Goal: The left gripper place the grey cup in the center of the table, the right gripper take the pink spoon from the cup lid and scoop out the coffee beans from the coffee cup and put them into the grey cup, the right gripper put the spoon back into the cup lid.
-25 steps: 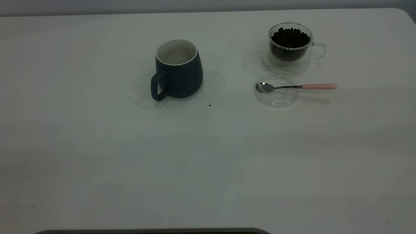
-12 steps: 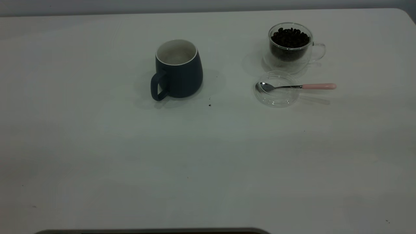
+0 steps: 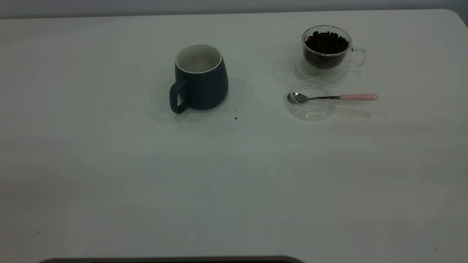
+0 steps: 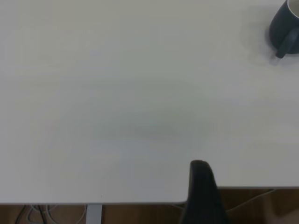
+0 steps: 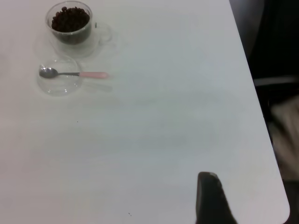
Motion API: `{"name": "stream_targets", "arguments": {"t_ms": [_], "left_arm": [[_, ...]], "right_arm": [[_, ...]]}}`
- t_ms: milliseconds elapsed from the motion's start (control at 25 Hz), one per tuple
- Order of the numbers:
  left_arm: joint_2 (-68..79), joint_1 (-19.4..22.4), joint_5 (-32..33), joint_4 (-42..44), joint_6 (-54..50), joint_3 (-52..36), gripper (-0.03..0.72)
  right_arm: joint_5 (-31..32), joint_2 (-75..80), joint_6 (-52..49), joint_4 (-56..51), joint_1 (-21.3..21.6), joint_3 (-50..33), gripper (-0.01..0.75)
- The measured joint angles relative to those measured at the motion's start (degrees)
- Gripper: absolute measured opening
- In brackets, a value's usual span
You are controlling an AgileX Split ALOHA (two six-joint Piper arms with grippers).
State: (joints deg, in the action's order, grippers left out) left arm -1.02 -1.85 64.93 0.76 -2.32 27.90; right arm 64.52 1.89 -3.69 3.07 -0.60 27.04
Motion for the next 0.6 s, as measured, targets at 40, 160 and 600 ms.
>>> {"name": "stream_targets", "arguments": {"t_ms": [40,160,600], "left_arm": [[0.0,0.0,0.0,0.0,0.1,0.0,0.565],[0.0,0.0,0.0,0.0,0.1,0.0,0.565],[0.0,0.0,0.0,0.0,0.1,0.0,0.565]], "right_arm": [[0.0,0.0,0.0,0.0,0.0,0.0,0.461],[0.0,0.0,0.0,0.0,0.0,0.0,0.453],[0.0,0.0,0.0,0.0,0.0,0.0,0.432]]}}
